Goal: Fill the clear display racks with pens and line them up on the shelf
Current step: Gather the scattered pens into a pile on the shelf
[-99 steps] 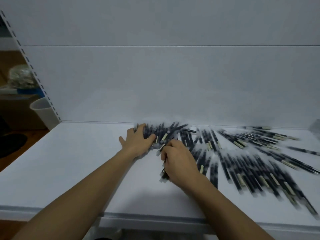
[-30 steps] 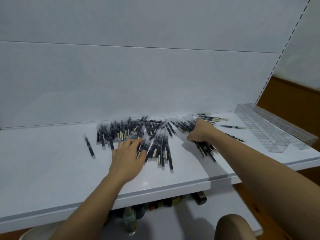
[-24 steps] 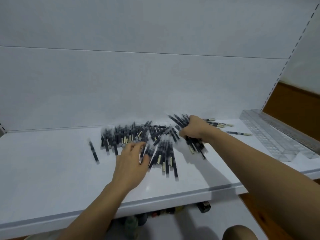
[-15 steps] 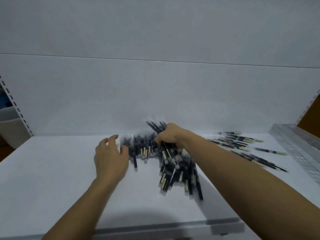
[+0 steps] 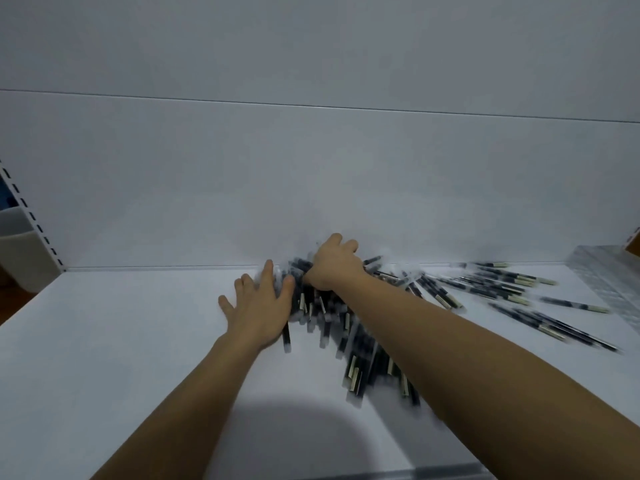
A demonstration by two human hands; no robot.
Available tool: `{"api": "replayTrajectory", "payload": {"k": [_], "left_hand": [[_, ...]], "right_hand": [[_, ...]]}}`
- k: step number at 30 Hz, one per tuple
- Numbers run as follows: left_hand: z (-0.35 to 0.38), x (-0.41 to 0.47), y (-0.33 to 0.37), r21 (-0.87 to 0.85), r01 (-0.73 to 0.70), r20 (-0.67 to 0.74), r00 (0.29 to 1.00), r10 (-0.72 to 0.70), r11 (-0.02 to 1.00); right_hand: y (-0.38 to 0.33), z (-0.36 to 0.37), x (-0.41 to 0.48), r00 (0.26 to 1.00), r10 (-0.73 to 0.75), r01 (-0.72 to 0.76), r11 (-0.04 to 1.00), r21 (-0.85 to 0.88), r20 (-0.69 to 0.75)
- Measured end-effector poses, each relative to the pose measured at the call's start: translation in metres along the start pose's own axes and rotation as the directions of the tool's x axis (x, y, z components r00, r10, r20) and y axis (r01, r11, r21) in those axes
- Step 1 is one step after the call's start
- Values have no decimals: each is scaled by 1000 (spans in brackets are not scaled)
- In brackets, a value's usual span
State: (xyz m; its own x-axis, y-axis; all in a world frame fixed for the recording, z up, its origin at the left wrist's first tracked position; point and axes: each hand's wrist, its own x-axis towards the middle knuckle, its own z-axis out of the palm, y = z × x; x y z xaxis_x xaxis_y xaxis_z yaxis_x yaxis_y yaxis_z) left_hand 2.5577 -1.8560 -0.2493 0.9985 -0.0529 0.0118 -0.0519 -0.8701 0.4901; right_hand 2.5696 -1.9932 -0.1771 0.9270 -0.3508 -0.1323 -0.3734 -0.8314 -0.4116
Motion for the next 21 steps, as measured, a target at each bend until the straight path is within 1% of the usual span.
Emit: {"api": "replayTrajectory", "payload": {"k": [2,4,6,9,12,14,15,18,19,21], "left_hand": [[1,-2,0,-49,-18,-26,1000,16,999],[0,-7,-4,-126,-67,-42,997,62,990],[-4,-10,-8,-189,-110,-56,993,101,976],[-5,-14,-11,-157,-154,-86,986,141,976],[-3,-18,-9,-143,-178,-97,982,165,974],[-1,-20,-8,-119,-191,-94,979,181,974],[0,-20,-8,-105,-195,-90,978,186,975],[1,-20,-8,-70,-208,-93,975,201,976],[2,-20,-7,-62,-212,-97,974,206,975],[3,-22,-4,-42,-213,-92,974,209,976]], "right_hand": [[4,-5,-2,1000,-15,14,1000,7,21],[8,-10,-6,998,-57,55,998,42,34],[14,-14,-12,994,-105,104,994,37,40],[23,-19,-23,983,-174,176,984,-33,60],[41,-27,-37,973,-216,216,976,12,80],[64,-30,-50,967,-251,245,964,100,48],[78,-32,-58,963,-270,266,956,126,8],[125,-34,-91,954,-278,290,951,107,-112],[140,-33,-106,956,-268,280,955,98,-119],[160,-26,-136,966,-251,256,963,85,-63]]}}
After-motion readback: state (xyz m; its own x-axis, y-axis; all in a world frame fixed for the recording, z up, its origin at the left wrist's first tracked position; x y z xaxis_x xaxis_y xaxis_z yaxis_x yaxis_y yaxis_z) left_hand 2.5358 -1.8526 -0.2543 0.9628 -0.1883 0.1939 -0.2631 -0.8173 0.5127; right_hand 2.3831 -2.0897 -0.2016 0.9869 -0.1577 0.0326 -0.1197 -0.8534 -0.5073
